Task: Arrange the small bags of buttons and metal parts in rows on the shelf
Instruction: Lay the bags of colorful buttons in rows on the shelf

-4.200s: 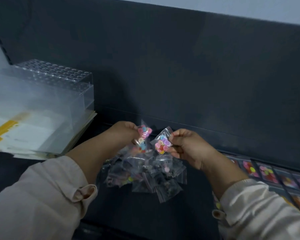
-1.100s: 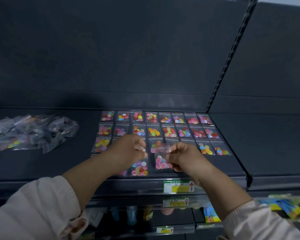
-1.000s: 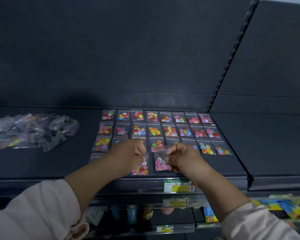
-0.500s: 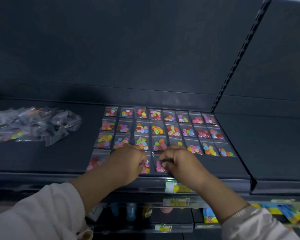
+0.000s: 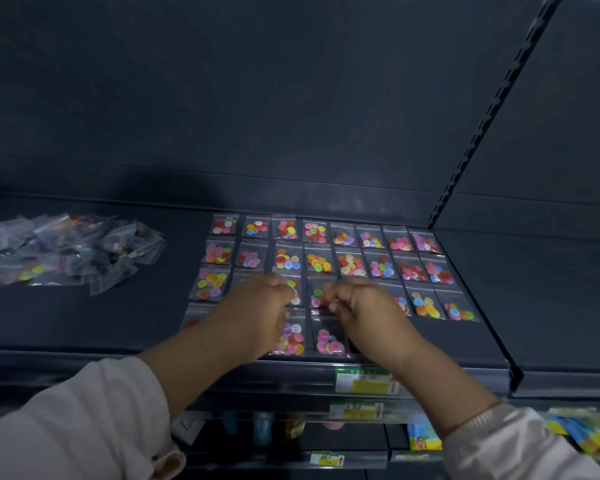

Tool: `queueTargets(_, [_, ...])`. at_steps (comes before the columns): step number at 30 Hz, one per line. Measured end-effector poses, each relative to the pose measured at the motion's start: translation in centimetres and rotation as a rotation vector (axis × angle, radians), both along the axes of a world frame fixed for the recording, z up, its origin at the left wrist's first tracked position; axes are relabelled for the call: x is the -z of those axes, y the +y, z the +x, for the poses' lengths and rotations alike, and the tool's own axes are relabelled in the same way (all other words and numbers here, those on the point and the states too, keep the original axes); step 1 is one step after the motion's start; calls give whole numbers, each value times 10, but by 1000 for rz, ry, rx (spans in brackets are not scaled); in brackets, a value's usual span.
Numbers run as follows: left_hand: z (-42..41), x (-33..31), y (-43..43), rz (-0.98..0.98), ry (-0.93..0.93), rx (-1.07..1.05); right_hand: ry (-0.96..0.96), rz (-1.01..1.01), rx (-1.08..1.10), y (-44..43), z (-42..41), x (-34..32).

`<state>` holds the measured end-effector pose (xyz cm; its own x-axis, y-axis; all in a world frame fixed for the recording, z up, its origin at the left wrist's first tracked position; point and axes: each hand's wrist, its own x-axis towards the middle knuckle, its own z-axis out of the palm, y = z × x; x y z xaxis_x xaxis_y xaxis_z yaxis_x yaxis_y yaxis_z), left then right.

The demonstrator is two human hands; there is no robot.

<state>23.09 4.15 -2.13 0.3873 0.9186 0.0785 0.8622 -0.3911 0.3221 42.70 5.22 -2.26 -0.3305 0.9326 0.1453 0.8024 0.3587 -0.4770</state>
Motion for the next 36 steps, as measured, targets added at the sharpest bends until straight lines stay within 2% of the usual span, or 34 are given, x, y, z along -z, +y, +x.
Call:
queueTargets(7, [2,8,14,-64,104,103,-183,39,-80,18,-7,12])
queueTargets(14, [-1,14,17,-91,68,109,-204,13,-87,21,-7,19])
queueTargets(19, [-6,7,17,-39,7,102,-174,46,-54,21,-12,10])
queueTargets(26, [-45,-11,20,6,19,-19,-226,54,-96,27,-50,-17])
queueTargets(36, [-159,-26,16,59,45,-259,-259,71,-251,51,-161,-34])
